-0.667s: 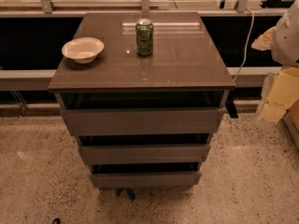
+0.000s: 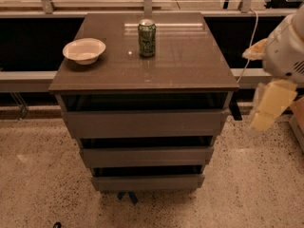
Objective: Open bottom drawer
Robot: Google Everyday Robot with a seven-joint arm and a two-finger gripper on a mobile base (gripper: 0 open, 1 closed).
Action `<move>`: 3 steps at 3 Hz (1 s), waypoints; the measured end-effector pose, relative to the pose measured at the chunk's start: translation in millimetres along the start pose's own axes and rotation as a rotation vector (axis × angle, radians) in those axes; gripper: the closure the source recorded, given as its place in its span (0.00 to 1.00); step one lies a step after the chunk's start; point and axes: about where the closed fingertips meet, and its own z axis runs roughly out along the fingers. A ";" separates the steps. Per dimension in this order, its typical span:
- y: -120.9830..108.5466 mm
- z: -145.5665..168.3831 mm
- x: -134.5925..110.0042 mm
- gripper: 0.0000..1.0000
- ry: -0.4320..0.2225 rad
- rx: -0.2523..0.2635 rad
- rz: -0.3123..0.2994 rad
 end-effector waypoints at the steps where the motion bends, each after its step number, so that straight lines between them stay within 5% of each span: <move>1: 46.1 74.3 -4.5 0.00 -0.165 -0.024 -0.119; 2: 45.1 74.2 -5.0 0.00 -0.161 -0.023 -0.123; 3: 38.8 110.9 -5.8 0.00 -0.137 -0.029 -0.173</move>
Offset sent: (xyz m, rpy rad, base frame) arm -0.0116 0.0297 -0.0421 0.1055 -0.0135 0.1074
